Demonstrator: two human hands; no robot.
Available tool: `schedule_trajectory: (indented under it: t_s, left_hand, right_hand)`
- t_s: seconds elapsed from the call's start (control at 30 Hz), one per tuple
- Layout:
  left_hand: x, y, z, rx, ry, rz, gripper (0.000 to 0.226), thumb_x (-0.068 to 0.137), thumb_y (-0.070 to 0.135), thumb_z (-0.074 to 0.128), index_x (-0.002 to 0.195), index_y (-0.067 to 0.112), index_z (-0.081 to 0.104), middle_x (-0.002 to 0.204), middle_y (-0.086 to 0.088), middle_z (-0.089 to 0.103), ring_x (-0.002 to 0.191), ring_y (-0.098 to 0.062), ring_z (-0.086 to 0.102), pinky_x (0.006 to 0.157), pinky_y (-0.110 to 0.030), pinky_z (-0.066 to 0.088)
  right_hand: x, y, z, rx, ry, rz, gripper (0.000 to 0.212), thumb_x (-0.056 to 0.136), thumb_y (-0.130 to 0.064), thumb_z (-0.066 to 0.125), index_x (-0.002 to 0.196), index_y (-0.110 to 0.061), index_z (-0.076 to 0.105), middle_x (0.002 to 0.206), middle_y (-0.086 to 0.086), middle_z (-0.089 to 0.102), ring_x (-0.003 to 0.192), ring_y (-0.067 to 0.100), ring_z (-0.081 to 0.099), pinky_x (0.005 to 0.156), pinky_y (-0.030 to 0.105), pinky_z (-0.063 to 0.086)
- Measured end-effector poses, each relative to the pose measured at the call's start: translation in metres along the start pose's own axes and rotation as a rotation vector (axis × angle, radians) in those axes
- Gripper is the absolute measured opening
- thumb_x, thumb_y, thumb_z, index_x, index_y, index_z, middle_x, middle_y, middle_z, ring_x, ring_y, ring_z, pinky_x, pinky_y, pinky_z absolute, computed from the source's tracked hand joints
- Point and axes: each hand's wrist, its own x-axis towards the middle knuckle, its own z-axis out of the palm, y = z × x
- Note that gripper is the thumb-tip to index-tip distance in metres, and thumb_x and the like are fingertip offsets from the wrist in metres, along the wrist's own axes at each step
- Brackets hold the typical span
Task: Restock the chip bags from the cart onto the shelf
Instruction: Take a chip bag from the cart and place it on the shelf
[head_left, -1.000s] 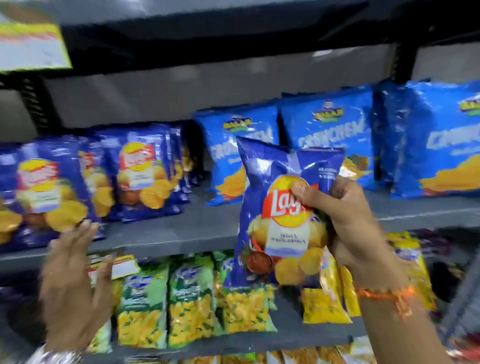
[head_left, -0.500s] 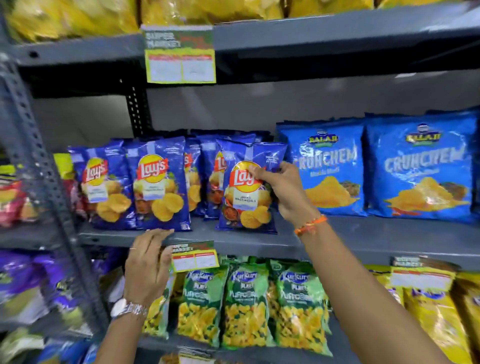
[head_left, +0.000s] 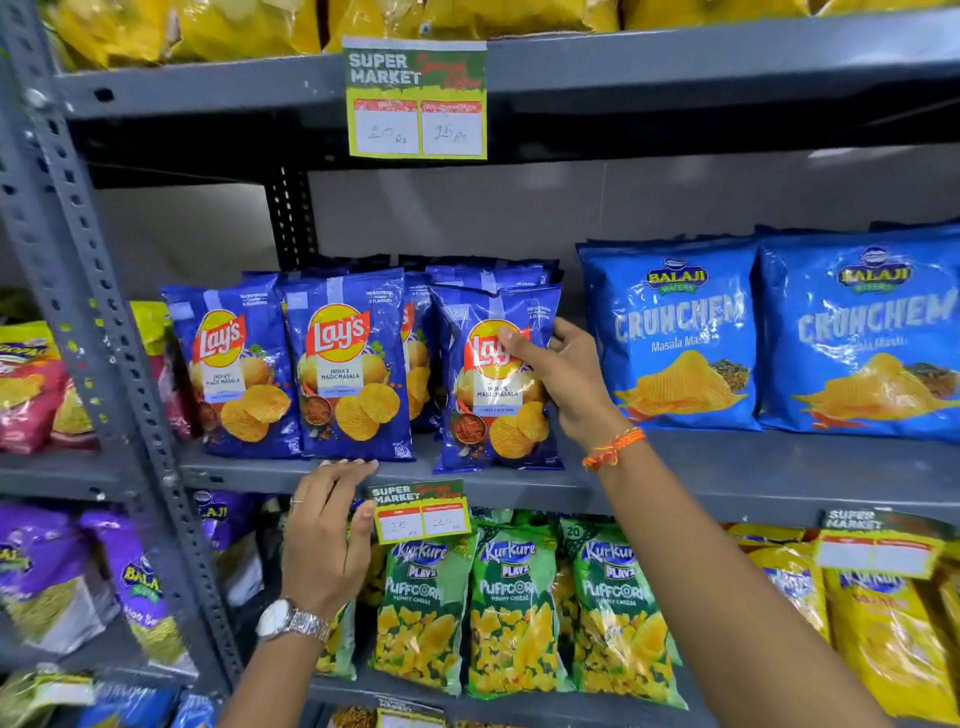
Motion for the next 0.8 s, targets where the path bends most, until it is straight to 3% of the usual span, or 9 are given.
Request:
schedule_trajectory:
  t_s: [0.1,0.2,0.27,0.37,0.43,0.57,0.63,0.73,0.8]
  left_hand:
    - [0.003,0.0,-0.002,-0.004,-0.005,0.0,0.063,0.108,0.049,0.026,0.123,0.006,0.07,0.117,-0.01,0.067,0.114,-0.027,0.056,0.098,-0.029,0.036]
    - [0.004,0.004,-0.004,-0.028,0.002,-0.021,0.064,0.107,0.05,0.026,0.123,0.007,0.07,0.117,-0.011,0.067,0.112,-0.028,0.057,0.096,-0.028,0.036]
    - [0.004,0.015,-0.009,-0.032,0.053,-0.018,0.063,0.107,0.048,0.027,0.12,0.003,0.07,0.113,-0.015,0.068,0.11,-0.027,0.055,0.095,-0.029,0.036]
    - [0.002,0.052,-0.01,-0.012,0.159,0.109,0.059,0.107,0.04,0.031,0.112,-0.003,0.072,0.106,-0.02,0.07,0.107,-0.029,0.056,0.106,-0.032,0.037]
    - [0.003,0.085,-0.002,-0.051,0.162,0.22,0.055,0.106,0.036,0.034,0.111,-0.004,0.072,0.106,-0.02,0.071,0.108,-0.029,0.058,0.114,-0.033,0.036]
    - [0.01,0.153,0.035,-0.163,0.121,0.366,0.043,0.102,0.029,0.045,0.114,-0.002,0.072,0.113,-0.018,0.071,0.116,-0.029,0.059,0.117,-0.039,0.038]
    - [0.015,0.189,0.06,-0.234,0.077,0.403,0.036,0.098,0.023,0.053,0.117,-0.001,0.072,0.118,-0.016,0.07,0.121,-0.028,0.058,0.12,-0.039,0.036]
    - [0.017,0.231,0.099,-0.275,-0.025,0.421,0.036,0.097,0.021,0.059,0.125,0.001,0.069,0.129,-0.014,0.067,0.129,-0.03,0.057,0.122,-0.042,0.033]
    - [0.015,0.253,0.123,-0.289,-0.092,0.422,0.037,0.097,0.023,0.059,0.128,0.003,0.067,0.133,-0.013,0.065,0.132,-0.034,0.056,0.122,-0.047,0.034]
  right_hand:
    - [-0.002,-0.003,-0.006,-0.032,0.046,0.024,0.067,0.08,-0.028,0.085,0.133,-0.002,0.054,0.111,0.008,0.07,0.1,0.019,0.073,0.088,0.036,0.061]
    - [-0.009,-0.009,-0.023,-0.03,0.08,0.021,0.06,0.083,-0.031,0.081,0.131,-0.006,0.056,0.105,0.007,0.073,0.096,0.02,0.073,0.085,0.04,0.059]
    - [-0.018,-0.016,-0.041,-0.004,0.112,0.007,0.059,0.083,-0.032,0.081,0.131,-0.006,0.057,0.102,0.005,0.073,0.088,0.014,0.071,0.081,0.034,0.057]
    - [-0.036,-0.028,-0.078,0.007,0.192,-0.036,0.063,0.077,-0.037,0.081,0.129,-0.008,0.059,0.105,0.007,0.074,0.083,0.011,0.071,0.076,0.03,0.057]
    - [-0.053,-0.036,-0.108,0.015,0.256,-0.081,0.056,0.077,-0.035,0.078,0.124,-0.01,0.062,0.105,0.01,0.074,0.08,0.011,0.071,0.071,0.029,0.057]
    - [-0.098,-0.047,-0.176,0.033,0.419,-0.158,0.029,0.084,-0.025,0.076,0.109,-0.014,0.065,0.099,0.012,0.074,0.075,0.012,0.071,0.069,0.027,0.056]
    - [-0.126,-0.047,-0.214,0.034,0.53,-0.207,0.021,0.086,-0.023,0.076,0.103,-0.015,0.067,0.089,0.004,0.077,0.073,0.011,0.069,0.068,0.025,0.054]
    - [-0.17,-0.043,-0.268,0.01,0.722,-0.251,0.024,0.074,-0.03,0.083,0.09,-0.019,0.068,0.071,-0.005,0.076,0.063,0.007,0.066,0.059,0.019,0.052]
    - [-0.201,-0.033,-0.311,-0.009,0.852,-0.272,0.012,0.081,-0.018,0.08,0.083,-0.019,0.068,0.065,-0.004,0.072,0.055,0.005,0.061,0.051,0.016,0.049]
